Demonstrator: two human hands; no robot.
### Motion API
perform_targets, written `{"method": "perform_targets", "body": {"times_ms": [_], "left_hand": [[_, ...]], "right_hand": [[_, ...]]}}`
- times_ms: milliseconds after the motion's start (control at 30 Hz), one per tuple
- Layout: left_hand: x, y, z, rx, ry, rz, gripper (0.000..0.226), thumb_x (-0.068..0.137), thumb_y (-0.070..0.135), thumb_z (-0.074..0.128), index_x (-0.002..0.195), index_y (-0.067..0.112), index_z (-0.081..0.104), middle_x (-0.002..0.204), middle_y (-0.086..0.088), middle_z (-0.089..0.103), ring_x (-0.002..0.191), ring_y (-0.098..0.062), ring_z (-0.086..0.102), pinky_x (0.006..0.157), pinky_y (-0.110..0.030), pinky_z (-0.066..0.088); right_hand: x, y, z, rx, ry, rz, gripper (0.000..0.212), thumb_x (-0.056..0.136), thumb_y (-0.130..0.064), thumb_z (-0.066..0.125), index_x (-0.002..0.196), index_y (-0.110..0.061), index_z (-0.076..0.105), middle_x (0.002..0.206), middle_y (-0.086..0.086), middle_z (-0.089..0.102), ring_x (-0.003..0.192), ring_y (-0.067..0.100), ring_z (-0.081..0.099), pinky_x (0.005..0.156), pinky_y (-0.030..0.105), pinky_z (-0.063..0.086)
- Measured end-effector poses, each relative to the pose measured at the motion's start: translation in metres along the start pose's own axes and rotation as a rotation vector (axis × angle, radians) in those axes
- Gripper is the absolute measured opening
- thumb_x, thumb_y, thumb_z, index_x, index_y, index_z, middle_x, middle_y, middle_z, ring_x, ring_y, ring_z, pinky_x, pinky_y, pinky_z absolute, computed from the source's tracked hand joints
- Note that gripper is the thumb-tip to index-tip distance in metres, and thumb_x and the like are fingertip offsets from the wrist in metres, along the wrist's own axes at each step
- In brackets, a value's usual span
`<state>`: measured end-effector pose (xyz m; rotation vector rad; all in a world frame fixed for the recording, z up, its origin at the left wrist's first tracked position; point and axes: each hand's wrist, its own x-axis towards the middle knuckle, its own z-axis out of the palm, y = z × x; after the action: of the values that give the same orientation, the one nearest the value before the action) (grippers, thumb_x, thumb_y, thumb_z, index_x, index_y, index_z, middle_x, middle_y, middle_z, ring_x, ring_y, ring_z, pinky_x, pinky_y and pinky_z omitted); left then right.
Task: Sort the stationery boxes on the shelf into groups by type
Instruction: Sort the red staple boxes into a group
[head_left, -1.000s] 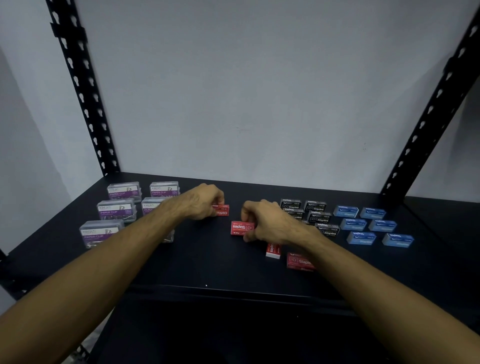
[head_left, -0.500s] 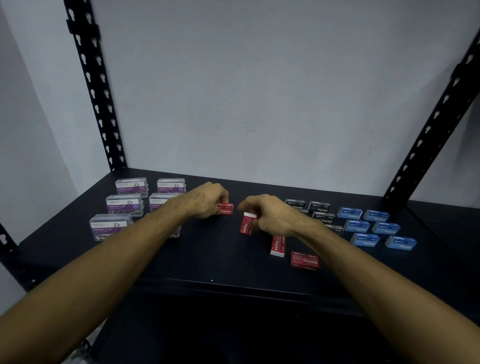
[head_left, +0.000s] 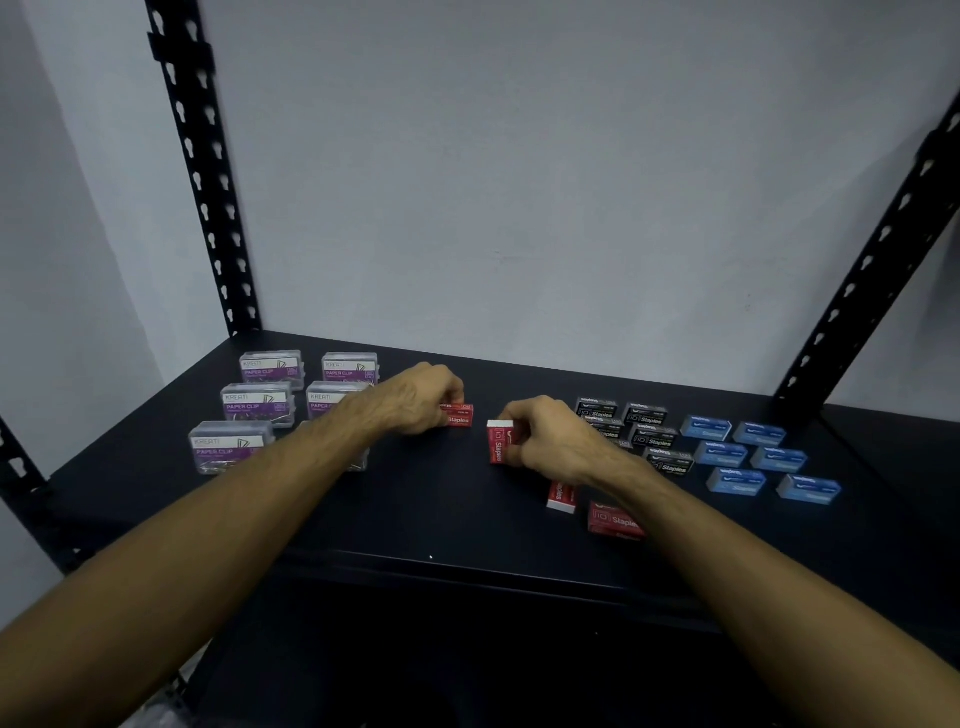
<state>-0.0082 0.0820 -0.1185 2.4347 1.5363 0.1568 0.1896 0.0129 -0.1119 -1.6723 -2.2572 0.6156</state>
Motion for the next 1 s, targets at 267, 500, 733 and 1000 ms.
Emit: {"method": "perform_targets", "body": {"times_ms": [267, 500, 733, 1000], "left_hand": [[-0.002, 0.001, -0.001, 0.016, -0.019, -0.006, 0.009, 0.091, 0.017, 0.066, 0.093, 0.025, 0.061, 0.099, 0.005, 0.064, 0.091, -0.014, 0.062, 0.082, -0.032, 0.051], [-0.007, -0.003, -0.006, 0.020, -0.048, -0.015, 0.018, 0.089, 0.013, 0.067, 0.103, 0.024, 0.064, 0.100, 0.006, 0.064, 0.092, -0.015, 0.063, 0.083, -0.034, 0.053], [-0.005, 0.000, -0.012, 0.020, -0.055, -0.010, 0.029, 0.089, 0.015, 0.070, 0.116, 0.023, 0.062, 0.100, 0.008, 0.055, 0.094, -0.013, 0.057, 0.077, -0.026, 0.044], [-0.004, 0.003, -0.009, 0.001, -0.052, 0.004, 0.017, 0.091, 0.023, 0.068, 0.107, 0.020, 0.068, 0.097, 0.008, 0.061, 0.089, -0.010, 0.058, 0.073, -0.025, 0.042]], "right_hand": [[0.001, -0.009, -0.006, -0.250, -0.078, -0.040, 0.013, 0.086, -0.021, 0.069, 0.099, -0.020, 0.069, 0.098, -0.006, 0.066, 0.086, 0.011, 0.059, 0.092, 0.031, 0.044], [-0.001, -0.005, -0.015, -0.229, -0.085, -0.044, 0.049, 0.085, -0.015, 0.069, 0.132, -0.022, 0.057, 0.115, -0.006, 0.064, 0.104, 0.012, 0.060, 0.102, 0.034, 0.045], [-0.001, -0.004, -0.022, -0.124, -0.007, -0.059, 0.040, 0.093, -0.016, 0.056, 0.133, -0.020, 0.059, 0.125, -0.002, 0.065, 0.108, 0.012, 0.060, 0.093, 0.026, 0.047], [0.005, 0.000, -0.003, -0.216, -0.073, -0.110, 0.017, 0.091, -0.018, 0.065, 0.107, -0.019, 0.069, 0.099, -0.006, 0.068, 0.090, 0.012, 0.063, 0.075, 0.025, 0.050]]}}
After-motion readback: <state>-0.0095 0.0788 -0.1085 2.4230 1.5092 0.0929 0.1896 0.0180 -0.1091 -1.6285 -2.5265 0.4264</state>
